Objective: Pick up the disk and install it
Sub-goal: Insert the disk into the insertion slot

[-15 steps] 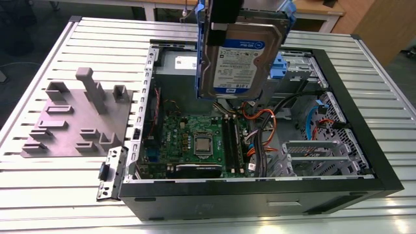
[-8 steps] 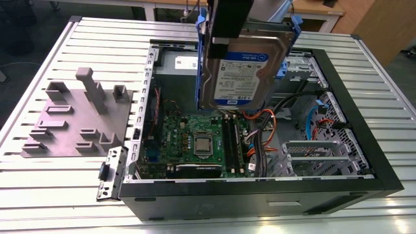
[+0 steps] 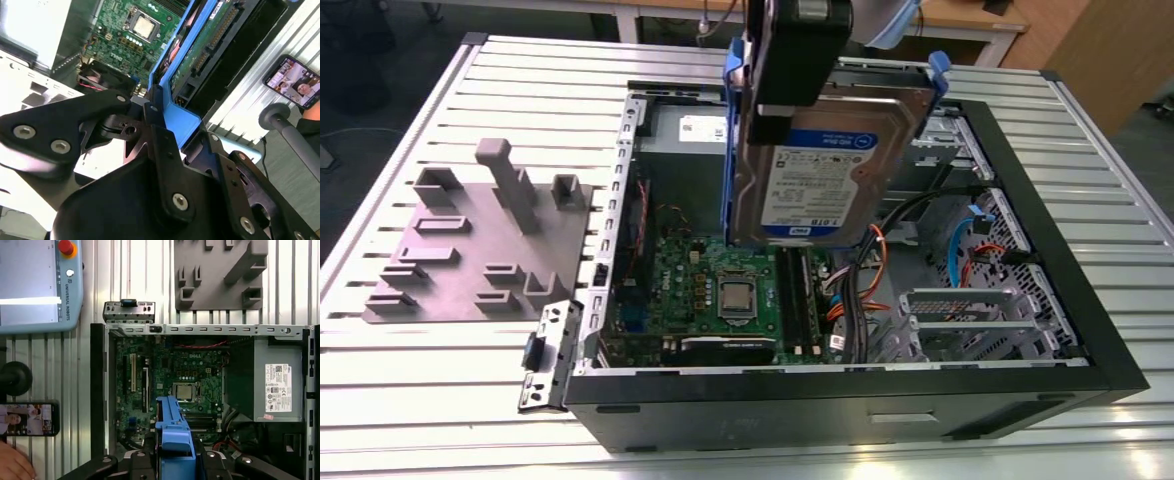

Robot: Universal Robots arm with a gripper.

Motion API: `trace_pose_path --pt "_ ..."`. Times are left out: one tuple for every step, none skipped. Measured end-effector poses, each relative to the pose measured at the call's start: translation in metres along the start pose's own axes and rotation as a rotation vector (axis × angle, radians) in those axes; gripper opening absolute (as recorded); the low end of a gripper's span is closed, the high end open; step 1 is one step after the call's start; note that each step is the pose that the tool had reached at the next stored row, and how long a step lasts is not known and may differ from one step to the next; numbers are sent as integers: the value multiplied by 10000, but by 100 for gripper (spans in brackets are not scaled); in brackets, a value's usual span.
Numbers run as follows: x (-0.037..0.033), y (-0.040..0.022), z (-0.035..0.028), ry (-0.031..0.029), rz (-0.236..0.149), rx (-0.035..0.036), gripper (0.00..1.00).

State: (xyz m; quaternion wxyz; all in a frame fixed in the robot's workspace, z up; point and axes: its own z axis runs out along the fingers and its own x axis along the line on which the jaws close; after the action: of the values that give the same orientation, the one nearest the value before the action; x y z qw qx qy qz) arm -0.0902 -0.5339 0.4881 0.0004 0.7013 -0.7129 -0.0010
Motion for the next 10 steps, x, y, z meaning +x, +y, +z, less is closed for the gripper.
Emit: trace_pose_path --pt "25 0 1 1 -1 1 36" --pt "49 -1 1 5 -1 1 36" --pt "68 -1 2 8 -1 1 36" --pt "89 -2 3 12 -1 1 36" --pt "107 -2 5 14 -1 1 36" --pt "120 -5 6 20 -2 1 36" --pt "130 -10 8 22 -1 1 36" --pt "136 -15 10 22 -1 1 36" --pt "138 -18 12 21 -2 2 36" --pt "138 -17 11 22 0 1 36"
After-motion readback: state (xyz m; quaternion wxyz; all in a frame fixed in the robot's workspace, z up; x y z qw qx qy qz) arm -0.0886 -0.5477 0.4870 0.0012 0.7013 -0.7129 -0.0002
